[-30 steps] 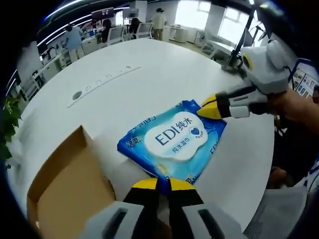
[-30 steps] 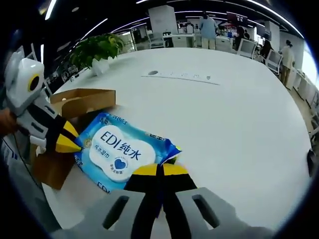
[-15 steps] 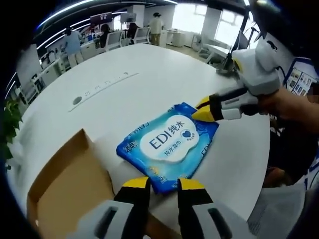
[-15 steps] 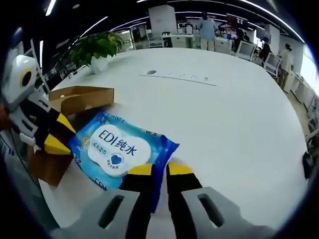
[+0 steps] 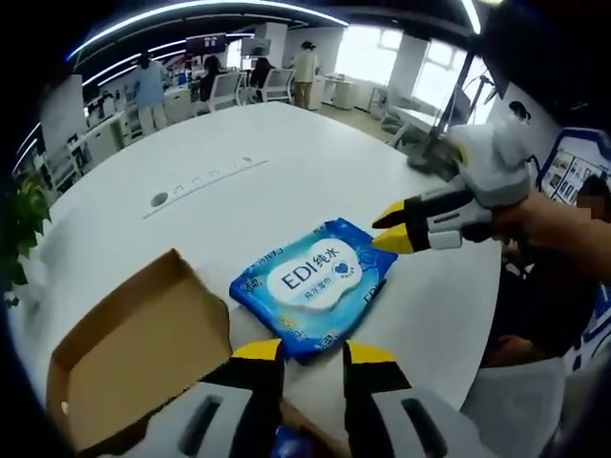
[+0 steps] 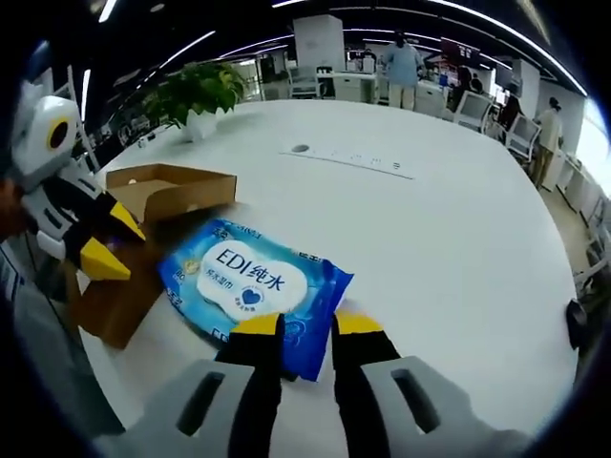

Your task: Operate the shoe box by opening the lid, removing the specified soft item, and placing it in the target area until the item is outside and the box remains undamaged.

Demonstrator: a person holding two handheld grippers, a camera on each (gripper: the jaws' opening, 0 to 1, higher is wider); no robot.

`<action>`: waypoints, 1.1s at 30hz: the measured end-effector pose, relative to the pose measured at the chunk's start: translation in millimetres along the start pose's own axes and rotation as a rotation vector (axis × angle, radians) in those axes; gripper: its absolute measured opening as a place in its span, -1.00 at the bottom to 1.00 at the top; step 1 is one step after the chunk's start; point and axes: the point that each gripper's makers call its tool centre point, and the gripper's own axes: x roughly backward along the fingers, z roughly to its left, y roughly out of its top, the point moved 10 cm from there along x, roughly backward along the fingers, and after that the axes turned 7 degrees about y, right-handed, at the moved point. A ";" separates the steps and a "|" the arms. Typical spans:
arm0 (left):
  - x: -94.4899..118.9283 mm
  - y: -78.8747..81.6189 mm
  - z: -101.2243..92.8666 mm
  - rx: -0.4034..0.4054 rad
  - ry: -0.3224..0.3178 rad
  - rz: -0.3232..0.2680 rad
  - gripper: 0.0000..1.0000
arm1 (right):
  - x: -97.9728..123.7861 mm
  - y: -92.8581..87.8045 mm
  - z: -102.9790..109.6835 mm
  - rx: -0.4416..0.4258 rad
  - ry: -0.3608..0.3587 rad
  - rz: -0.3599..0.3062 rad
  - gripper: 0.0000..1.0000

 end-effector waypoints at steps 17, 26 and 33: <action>38.6 -18.4 11.8 0.034 -0.026 -0.063 -0.44 | 27.4 15.8 40.8 0.065 0.035 -0.007 -0.49; 54.6 -39.5 23.8 0.016 -0.037 -0.066 -0.44 | 31.7 26.6 63.4 0.131 0.069 -0.005 -0.49; 60.9 -58.5 33.2 0.001 -0.041 -0.049 -0.44 | 31.4 31.7 80.0 0.157 0.112 0.000 -0.49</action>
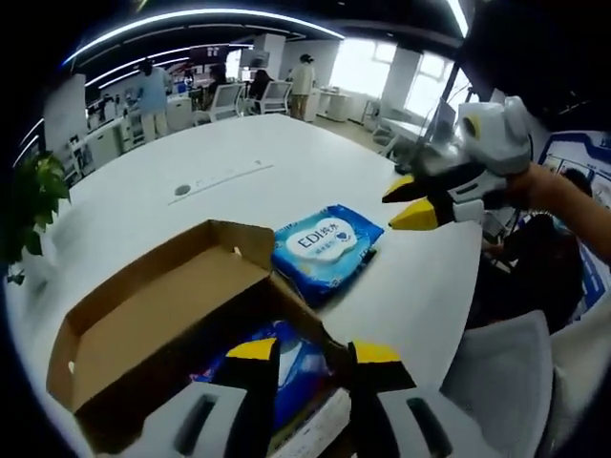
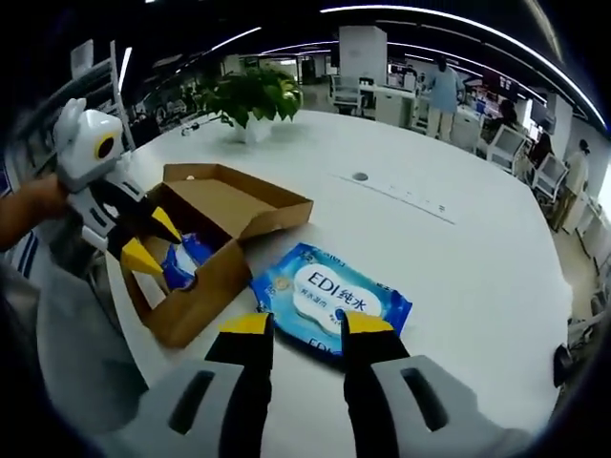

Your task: Operate the shoe box by opening the lid, removing the specified soft item, and placing it in the target area until the item is outside and the box remains undamaged.

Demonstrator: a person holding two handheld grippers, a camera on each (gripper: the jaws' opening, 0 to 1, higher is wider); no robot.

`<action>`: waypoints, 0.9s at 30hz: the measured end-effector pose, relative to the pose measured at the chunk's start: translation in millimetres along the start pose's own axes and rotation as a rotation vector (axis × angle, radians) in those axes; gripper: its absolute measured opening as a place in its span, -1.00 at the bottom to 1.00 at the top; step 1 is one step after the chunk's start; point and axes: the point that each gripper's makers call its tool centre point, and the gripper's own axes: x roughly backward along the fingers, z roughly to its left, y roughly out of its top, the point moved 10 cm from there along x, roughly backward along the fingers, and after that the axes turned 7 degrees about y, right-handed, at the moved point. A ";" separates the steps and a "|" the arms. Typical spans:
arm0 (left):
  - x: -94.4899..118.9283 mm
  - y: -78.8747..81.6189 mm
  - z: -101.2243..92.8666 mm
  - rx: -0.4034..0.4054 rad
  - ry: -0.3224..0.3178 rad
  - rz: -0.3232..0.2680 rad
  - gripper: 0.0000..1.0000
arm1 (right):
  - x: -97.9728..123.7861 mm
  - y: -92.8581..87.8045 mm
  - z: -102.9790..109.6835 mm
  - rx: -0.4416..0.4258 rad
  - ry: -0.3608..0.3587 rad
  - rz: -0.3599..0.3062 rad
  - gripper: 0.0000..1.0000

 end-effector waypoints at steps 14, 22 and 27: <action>5.5 -21.8 22.3 -0.104 -0.041 0.046 -0.45 | -19.2 24.6 44.5 0.156 0.147 0.019 -0.50; 1.1 -27.0 33.5 -0.223 -0.067 0.083 -0.48 | -35.1 30.4 61.9 0.245 0.206 0.058 -0.53; -4.0 -28.9 40.1 -0.267 -0.083 0.101 -0.50 | -47.2 34.4 71.9 0.305 0.239 0.085 -0.55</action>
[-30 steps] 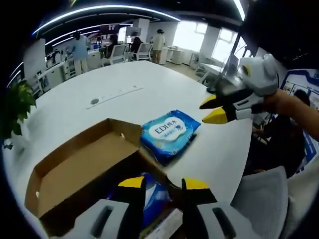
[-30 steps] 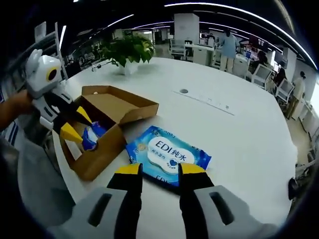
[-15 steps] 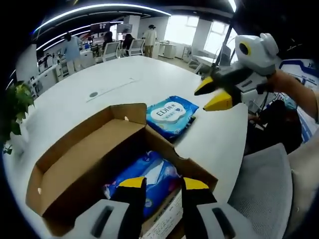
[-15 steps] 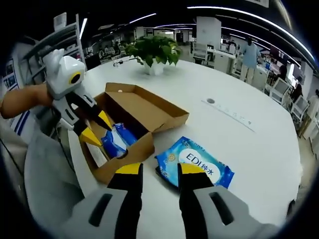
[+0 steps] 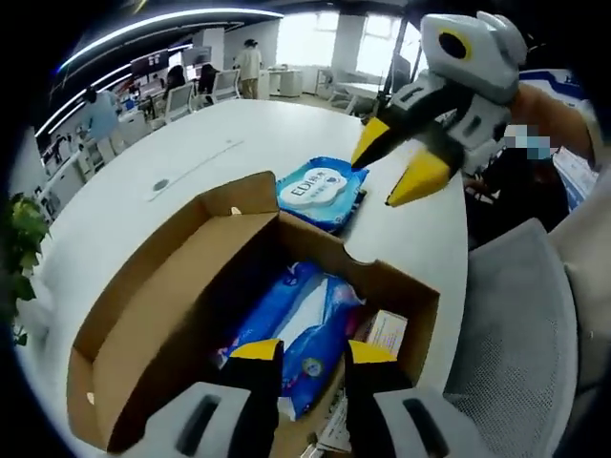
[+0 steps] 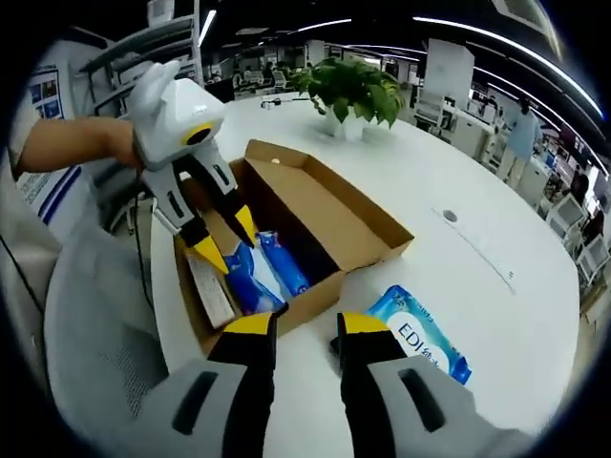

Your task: Operate the shoe box by opening the lid, removing the specified soft item, and placing it in the target area until the item is outside and the box remains undamaged.

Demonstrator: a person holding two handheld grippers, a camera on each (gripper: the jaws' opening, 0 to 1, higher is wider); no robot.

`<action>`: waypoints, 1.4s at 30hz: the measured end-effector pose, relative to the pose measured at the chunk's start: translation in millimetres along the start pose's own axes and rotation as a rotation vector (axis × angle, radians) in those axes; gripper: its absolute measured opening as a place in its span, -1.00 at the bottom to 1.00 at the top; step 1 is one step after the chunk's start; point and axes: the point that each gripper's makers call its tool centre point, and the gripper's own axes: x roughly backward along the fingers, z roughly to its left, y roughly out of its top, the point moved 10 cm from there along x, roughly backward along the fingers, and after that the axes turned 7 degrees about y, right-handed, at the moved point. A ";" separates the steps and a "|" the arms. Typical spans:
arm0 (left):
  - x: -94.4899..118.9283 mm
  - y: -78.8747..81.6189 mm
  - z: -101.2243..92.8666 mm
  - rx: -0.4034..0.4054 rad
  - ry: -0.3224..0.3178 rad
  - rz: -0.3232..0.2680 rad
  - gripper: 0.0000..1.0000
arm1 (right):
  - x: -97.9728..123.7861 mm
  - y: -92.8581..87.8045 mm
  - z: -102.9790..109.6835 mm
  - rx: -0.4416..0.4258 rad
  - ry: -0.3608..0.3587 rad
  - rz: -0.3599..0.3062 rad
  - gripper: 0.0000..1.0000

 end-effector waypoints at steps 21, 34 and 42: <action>-12.9 -11.0 11.7 -0.033 -0.057 0.067 -0.87 | -68.9 22.4 -0.3 0.147 0.092 0.114 -0.59; -9.9 -19.3 13.9 0.045 -0.096 0.054 -1.00 | -110.1 14.9 -3.4 0.205 0.104 0.227 -0.80; -6.4 -22.0 18.1 0.146 -0.091 0.050 -1.00 | -111.5 14.9 -3.0 0.209 0.101 0.224 -1.00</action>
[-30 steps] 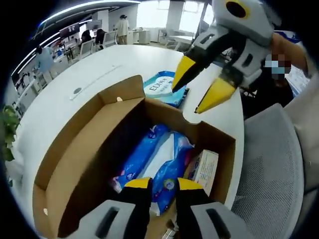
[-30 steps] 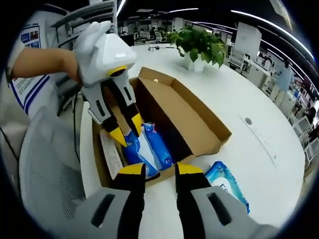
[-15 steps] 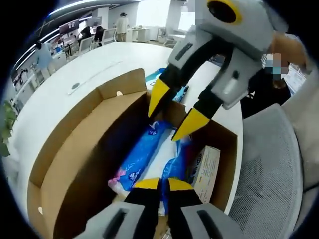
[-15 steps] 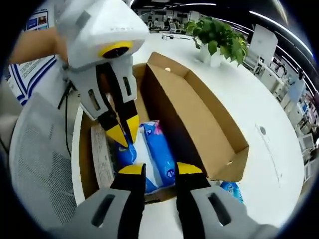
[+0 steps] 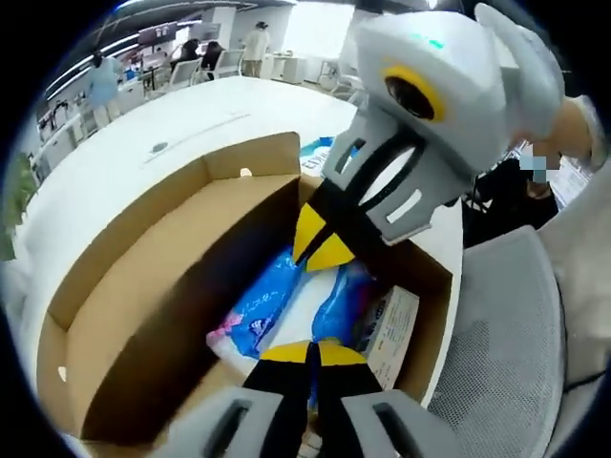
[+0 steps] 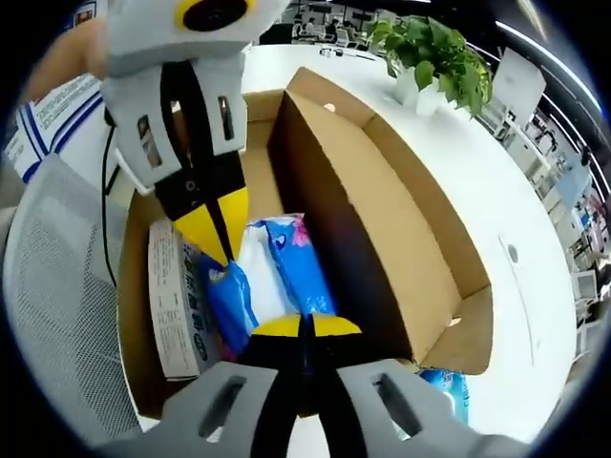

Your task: Operate the shoe box by opening the lid, removing the specified soft item, and placing it in the target area until the item is outside and the box remains undamaged.

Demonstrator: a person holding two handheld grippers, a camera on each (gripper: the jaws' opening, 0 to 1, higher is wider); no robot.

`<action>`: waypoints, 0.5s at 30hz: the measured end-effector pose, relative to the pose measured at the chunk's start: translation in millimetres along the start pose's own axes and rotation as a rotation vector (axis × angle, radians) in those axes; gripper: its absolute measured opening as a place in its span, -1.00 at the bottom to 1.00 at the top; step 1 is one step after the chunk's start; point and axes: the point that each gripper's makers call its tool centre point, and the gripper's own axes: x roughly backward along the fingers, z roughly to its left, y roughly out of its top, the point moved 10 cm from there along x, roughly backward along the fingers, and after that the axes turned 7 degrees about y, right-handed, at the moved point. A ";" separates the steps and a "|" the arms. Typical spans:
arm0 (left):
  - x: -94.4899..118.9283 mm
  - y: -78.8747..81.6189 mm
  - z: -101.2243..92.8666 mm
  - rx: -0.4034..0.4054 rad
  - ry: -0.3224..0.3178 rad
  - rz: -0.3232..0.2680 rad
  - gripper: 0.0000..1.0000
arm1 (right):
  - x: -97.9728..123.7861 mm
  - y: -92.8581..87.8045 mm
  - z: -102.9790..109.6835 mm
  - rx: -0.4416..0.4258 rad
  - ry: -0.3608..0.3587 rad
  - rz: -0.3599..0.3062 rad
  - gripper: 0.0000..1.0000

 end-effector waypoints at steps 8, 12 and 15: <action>7.0 -2.4 -3.8 0.002 0.006 -0.007 -1.00 | 6.7 5.4 1.9 0.002 -0.014 -0.042 -1.00; 13.9 -1.3 -3.9 0.005 0.019 -0.022 -1.00 | 11.4 9.0 2.8 0.000 -0.020 -0.063 -1.00; 19.6 0.3 -3.8 0.007 0.027 -0.033 -1.00 | 15.4 11.4 3.6 0.004 -0.023 -0.071 -1.00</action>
